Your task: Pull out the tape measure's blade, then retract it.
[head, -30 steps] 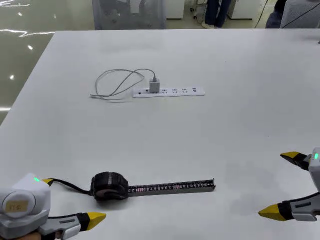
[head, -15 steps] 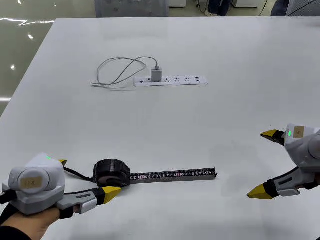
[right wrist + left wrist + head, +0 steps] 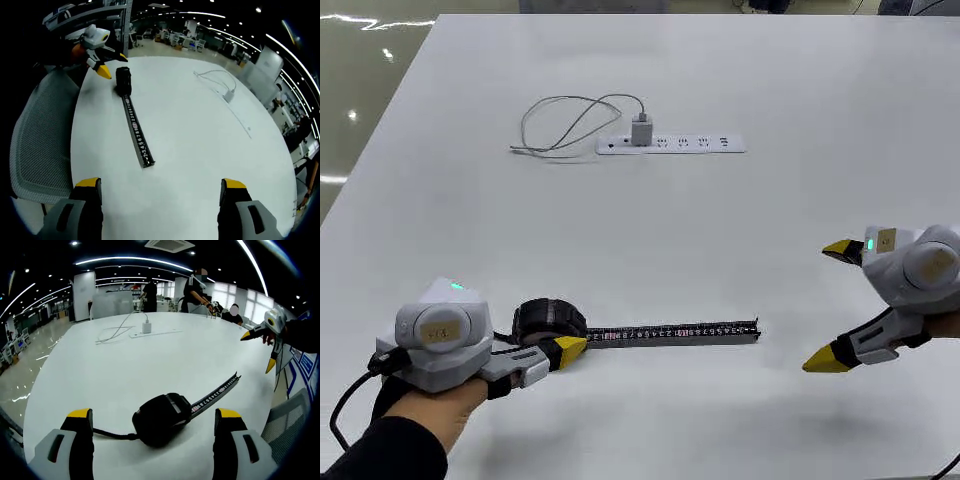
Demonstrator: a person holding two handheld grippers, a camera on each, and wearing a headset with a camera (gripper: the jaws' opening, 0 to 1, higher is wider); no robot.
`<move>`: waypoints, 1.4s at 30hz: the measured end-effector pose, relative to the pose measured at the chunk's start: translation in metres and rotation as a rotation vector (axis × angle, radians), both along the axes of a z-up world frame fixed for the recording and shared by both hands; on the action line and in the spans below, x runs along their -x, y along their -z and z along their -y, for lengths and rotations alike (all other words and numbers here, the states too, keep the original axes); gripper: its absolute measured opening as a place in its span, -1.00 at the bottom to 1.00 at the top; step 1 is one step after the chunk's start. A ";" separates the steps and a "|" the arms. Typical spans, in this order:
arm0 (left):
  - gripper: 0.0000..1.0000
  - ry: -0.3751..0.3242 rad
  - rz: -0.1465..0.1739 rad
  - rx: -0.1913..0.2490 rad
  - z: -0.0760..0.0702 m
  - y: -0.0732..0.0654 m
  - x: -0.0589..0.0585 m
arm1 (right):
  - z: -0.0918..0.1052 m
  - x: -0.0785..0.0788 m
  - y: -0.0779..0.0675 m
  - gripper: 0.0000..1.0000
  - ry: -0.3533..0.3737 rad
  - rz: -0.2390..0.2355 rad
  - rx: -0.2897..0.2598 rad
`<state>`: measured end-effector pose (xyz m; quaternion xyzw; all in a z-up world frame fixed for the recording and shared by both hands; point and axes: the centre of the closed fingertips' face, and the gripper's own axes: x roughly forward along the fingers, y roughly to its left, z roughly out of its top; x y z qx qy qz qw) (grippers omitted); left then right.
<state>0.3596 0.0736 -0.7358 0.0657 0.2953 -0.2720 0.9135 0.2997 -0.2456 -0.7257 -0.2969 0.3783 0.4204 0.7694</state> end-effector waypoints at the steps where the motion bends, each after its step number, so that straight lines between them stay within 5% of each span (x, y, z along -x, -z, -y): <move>1: 0.98 -0.011 0.006 -0.003 0.001 0.000 -0.001 | -0.001 -0.001 0.000 0.97 -0.008 0.000 0.002; 12: 0.98 -0.101 0.019 -0.001 0.010 0.010 -0.010 | -0.014 -0.012 0.012 0.92 -0.073 -0.044 0.024; 17: 0.98 -0.202 0.040 0.007 0.002 0.010 -0.015 | -0.023 -0.014 0.022 0.84 -0.129 -0.071 0.041; 19: 0.98 -0.200 0.032 0.025 0.005 0.012 -0.015 | -0.024 -0.012 0.027 0.83 -0.190 -0.076 0.074; 24: 0.98 -0.177 0.032 0.025 0.013 0.018 -0.014 | -0.027 -0.012 0.039 0.68 -0.196 -0.128 0.077; 42: 0.98 -0.195 0.030 0.028 0.016 0.029 -0.014 | -0.041 -0.020 0.067 0.18 -0.261 -0.167 0.093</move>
